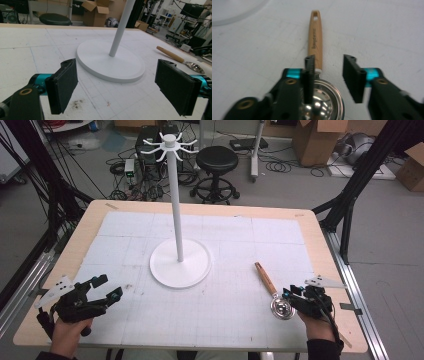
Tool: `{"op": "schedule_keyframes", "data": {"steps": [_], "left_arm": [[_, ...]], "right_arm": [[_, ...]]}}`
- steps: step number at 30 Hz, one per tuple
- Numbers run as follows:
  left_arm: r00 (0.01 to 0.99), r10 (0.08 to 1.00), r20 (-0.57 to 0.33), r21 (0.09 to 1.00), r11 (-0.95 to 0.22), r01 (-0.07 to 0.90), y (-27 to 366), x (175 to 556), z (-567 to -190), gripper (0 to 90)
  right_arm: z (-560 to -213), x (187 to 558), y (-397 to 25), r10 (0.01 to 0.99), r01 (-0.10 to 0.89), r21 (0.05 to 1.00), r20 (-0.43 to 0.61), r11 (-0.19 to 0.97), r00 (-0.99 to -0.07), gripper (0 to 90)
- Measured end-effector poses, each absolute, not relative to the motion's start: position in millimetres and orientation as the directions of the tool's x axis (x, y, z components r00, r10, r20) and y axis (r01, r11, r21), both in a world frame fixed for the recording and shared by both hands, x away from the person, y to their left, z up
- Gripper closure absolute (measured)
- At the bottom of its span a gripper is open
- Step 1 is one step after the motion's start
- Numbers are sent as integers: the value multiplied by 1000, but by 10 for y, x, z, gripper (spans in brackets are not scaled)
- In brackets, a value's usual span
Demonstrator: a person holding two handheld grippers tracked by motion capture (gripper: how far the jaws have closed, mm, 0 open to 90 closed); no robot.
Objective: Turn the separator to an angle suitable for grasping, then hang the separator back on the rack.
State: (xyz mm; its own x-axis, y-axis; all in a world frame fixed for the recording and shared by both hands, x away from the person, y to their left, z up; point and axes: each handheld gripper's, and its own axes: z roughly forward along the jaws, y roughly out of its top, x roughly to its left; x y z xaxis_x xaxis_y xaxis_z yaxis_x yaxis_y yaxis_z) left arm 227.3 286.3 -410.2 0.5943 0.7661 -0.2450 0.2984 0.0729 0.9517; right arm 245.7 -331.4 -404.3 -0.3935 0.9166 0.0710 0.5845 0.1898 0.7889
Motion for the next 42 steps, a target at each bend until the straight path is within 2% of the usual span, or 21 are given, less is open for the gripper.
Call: {"op": "schedule_keyframes", "data": {"steps": [1,2,3,4,5,6,7,17,42], "left_arm": [[594,766,-245,952,73,298,2863,2273,-4102,187],[595,765,-246,951,73,299,2860,2272,-4103,187],[596,765,-244,952,71,298,2857,2271,-4102,187],[598,763,-245,952,72,297,2853,2270,-4099,187],[602,761,-244,953,71,296,2852,2271,-4097,187],[605,758,-244,953,73,293,2845,2268,-4093,187],[613,753,-239,956,73,283,2840,2263,-4083,187],[618,741,-260,957,114,266,2905,2267,-4080,172],[622,745,-241,958,81,275,2874,2276,-4096,176]], "right_arm": [[-4015,2408,-3318,920,566,803,60,186,-387,472],[-4015,2408,-3318,920,566,803,60,186,-387,472],[-3959,2253,-3342,934,501,853,47,147,-354,302],[-3947,2190,-3361,937,467,875,50,126,-346,242],[-3942,2144,-3375,940,447,888,53,110,-338,200],[-3942,2144,-3375,940,447,888,53,110,-338,200],[-3923,2042,-3425,936,404,910,55,97,-348,159],[-3867,1939,-3548,943,341,939,81,36,-322,157],[-3926,2034,-3467,926,387,920,94,59,-366,157]]}}
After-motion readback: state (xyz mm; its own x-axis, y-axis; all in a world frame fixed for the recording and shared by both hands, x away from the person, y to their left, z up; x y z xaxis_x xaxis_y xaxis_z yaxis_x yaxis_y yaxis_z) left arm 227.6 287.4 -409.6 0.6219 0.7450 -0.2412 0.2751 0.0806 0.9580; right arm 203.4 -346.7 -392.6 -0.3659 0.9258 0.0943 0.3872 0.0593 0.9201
